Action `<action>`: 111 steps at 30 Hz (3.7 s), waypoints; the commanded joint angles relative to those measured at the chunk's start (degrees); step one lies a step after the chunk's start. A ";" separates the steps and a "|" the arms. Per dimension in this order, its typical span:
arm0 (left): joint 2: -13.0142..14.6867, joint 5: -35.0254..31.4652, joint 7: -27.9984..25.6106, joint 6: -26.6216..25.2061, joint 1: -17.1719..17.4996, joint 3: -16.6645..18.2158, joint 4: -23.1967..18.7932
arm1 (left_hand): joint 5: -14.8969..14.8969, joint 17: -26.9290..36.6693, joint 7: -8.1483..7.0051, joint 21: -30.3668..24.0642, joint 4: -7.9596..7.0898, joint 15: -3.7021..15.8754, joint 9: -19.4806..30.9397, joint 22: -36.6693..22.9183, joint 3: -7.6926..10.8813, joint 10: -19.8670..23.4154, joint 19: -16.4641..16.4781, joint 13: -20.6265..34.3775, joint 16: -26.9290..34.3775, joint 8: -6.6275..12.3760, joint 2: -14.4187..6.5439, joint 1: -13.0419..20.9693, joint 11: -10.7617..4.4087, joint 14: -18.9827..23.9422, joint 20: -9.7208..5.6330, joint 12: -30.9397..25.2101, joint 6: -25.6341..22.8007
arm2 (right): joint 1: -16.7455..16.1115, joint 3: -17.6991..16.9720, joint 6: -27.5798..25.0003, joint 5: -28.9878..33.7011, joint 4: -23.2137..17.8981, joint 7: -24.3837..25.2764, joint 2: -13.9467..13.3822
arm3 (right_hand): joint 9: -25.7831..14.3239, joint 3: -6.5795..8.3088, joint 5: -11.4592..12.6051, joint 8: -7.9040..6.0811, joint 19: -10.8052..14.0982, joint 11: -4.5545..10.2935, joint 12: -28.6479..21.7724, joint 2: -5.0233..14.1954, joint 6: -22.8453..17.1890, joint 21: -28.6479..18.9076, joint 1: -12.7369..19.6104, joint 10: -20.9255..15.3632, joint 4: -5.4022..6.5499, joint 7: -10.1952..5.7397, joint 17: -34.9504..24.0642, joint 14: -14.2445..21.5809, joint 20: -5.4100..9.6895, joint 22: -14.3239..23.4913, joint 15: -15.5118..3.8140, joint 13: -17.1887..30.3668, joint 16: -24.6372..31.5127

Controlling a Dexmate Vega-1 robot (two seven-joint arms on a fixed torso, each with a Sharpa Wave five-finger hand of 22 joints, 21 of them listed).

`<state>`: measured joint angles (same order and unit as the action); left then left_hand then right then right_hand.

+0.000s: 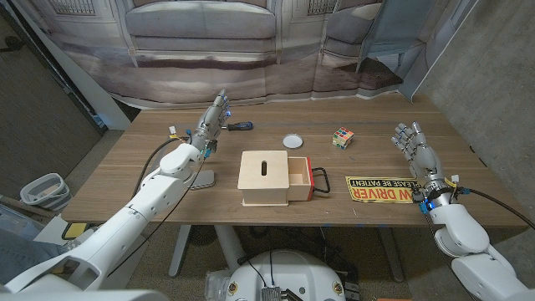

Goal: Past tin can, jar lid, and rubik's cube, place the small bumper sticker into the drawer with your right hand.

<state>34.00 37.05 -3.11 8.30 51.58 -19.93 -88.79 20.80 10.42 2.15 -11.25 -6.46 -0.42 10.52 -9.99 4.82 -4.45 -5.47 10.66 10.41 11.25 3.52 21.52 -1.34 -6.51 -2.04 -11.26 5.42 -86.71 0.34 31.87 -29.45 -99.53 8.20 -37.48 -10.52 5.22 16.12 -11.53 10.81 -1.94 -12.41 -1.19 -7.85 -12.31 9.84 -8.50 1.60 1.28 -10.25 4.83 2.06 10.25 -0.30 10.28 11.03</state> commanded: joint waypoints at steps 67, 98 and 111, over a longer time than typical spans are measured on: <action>2.46 1.42 -2.59 -1.86 4.08 1.66 -6.80 | 0.52 0.06 0.04 -0.12 -0.09 -0.11 0.10 -0.33 -1.14 -0.27 -0.47 -0.01 0.25 -0.07 -1.10 0.26 -0.08 -0.34 -1.72 -0.17 0.03 | -8.30 -4.10 4.25 7.29 0.29 2.45 3.58 | -0.32 -0.05 0.72 -0.41 1.66 0.59 -0.29 0.11 -2.09 0.29 3.23 -2.53 -1.93 -1.24 -0.23 2.26 2.69 0.15 -0.55 0.14 -0.02; 2.67 2.09 -2.23 -1.79 4.39 1.81 -5.64 | 0.60 0.06 -0.06 -0.15 -0.01 -0.03 0.10 -0.33 -1.46 -0.32 -0.47 -0.02 0.29 -0.03 -1.33 0.41 -0.18 -0.29 -1.70 -0.17 -0.12 | -9.39 -5.44 0.26 19.72 -3.30 8.18 4.92 | -0.35 -0.20 0.95 -0.27 1.21 0.85 -0.07 0.21 -2.38 0.66 3.69 -2.54 -2.28 -1.34 -0.29 1.80 2.75 0.18 -0.63 0.16 -0.29; 2.59 2.00 -1.52 -1.36 3.78 1.73 -4.78 | 0.64 0.05 -0.05 -0.17 0.04 -0.04 0.11 -0.33 -1.60 -0.21 -0.43 -0.02 0.32 0.04 -1.44 0.51 -0.08 -0.20 -1.71 -0.21 -0.33 | -10.22 -6.05 -3.19 27.19 -5.66 12.04 6.08 | -0.37 -0.30 1.06 -0.23 1.55 1.20 -0.19 0.23 -2.51 0.58 3.85 -3.08 -2.41 -1.76 -0.31 2.42 2.78 0.19 -0.89 0.18 -0.08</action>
<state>36.74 39.06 -5.36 6.81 56.06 -17.93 -94.36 21.29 10.42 2.15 -11.25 -6.22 -0.42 10.52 -9.98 3.48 -4.45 -5.47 10.67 10.41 11.25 2.54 22.05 -1.34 -6.51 -2.04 -11.26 5.42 -96.07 -5.10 31.67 -7.77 -103.06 17.52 -32.05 -10.80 4.92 16.79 -11.53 12.33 -1.02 -12.41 -1.21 -9.83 -11.64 13.49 -11.06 -0.48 -0.20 -10.25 6.78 2.15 10.25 -0.84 10.26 10.97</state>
